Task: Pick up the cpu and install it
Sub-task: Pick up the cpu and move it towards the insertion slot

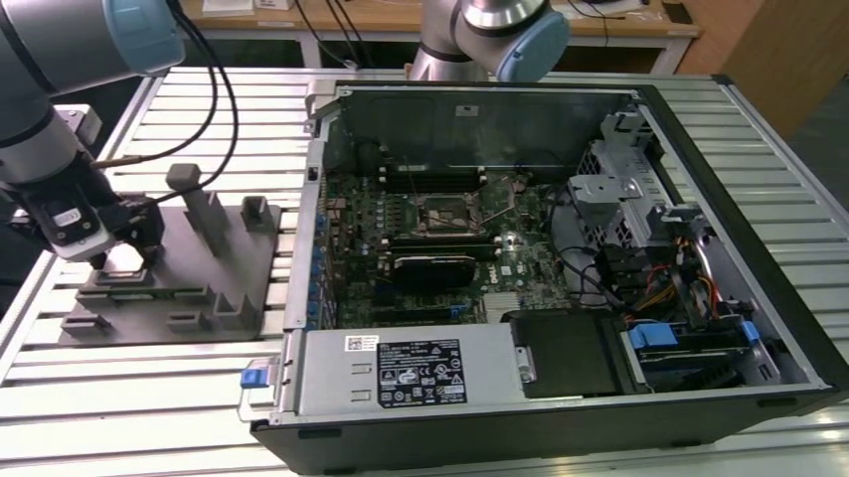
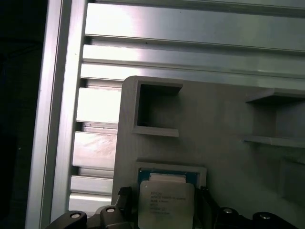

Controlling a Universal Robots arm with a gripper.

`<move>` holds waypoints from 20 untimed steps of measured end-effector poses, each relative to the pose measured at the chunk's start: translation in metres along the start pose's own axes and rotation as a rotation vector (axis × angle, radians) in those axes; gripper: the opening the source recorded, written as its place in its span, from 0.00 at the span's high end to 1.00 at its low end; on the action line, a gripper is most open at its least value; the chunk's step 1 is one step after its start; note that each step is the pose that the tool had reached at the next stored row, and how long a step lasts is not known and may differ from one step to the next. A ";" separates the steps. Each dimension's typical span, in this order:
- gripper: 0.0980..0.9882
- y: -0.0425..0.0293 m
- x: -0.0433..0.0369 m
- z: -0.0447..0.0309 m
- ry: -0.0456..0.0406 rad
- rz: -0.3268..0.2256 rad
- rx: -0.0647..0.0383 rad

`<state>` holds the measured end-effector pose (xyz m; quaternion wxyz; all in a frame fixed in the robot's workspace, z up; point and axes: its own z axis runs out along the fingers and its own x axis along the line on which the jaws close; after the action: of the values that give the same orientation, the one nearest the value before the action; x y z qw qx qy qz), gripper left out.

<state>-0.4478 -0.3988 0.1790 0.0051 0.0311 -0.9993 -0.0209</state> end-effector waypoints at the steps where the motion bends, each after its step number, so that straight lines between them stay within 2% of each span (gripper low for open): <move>1: 0.38 0.0001 -0.0002 0.0000 0.0000 0.000 0.000; 4: 0.38 0.0000 -0.0010 -0.0005 0.0007 0.000 0.000; 11: 0.38 0.0003 -0.0010 -0.0088 0.0008 0.000 0.000; 16: 0.38 0.0003 -0.0010 -0.0090 0.0008 0.000 0.000; 20: 0.38 0.0002 -0.0011 -0.0061 0.0007 0.000 0.000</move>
<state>-0.4467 -0.3988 0.1851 0.0055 0.0311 -0.9993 -0.0208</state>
